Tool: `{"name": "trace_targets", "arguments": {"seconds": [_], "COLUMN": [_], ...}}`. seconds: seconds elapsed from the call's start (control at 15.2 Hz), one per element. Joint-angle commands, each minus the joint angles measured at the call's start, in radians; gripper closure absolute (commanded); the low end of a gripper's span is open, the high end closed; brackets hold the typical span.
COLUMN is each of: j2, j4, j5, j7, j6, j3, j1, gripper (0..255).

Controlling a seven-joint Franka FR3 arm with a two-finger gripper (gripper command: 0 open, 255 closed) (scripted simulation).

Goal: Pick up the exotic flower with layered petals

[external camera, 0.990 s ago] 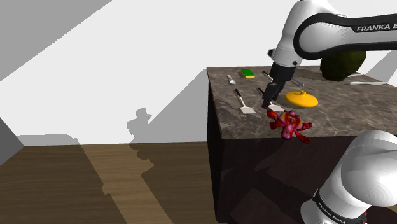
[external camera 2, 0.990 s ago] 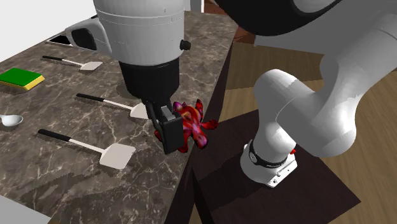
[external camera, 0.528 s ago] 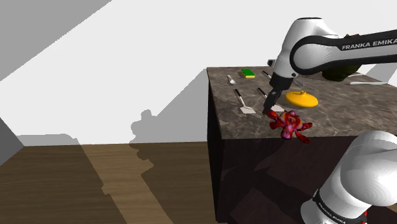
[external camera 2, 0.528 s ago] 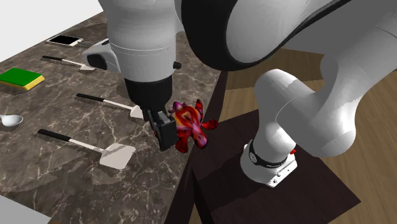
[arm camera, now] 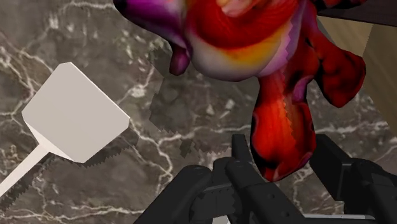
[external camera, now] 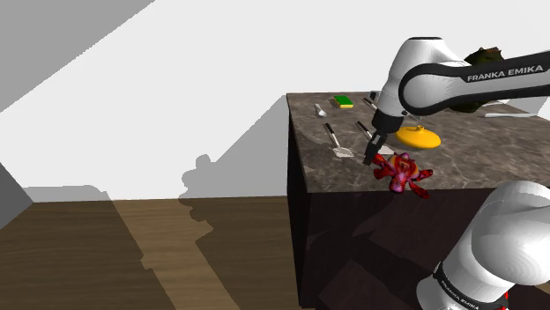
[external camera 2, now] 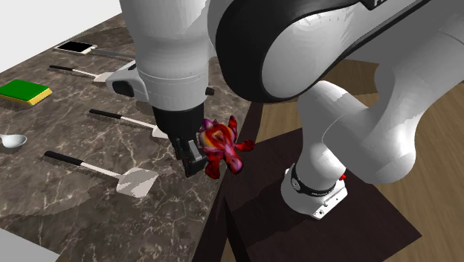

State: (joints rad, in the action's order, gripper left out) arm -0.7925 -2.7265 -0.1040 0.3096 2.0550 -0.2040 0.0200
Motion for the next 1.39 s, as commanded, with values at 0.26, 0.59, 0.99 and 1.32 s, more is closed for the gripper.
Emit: {"name": "trace_targets", "arguments": {"seconds": [0.26, 0.59, 0.99, 1.32], "j2": [0.0, -0.006, -0.015, -0.016], "j4": [-0.001, 0.036, 0.111, 0.177], "j5": [0.0, 0.004, 0.012, 0.018], "j7": [0.0, -0.001, -0.003, -0.004], "j6": [0.001, -0.041, -0.126, -0.193], "j3": [0.0, 0.004, 0.014, 0.021], "j1": [0.0, -0.002, -0.006, -0.01], "gripper": [255, 255, 255, 255]}}
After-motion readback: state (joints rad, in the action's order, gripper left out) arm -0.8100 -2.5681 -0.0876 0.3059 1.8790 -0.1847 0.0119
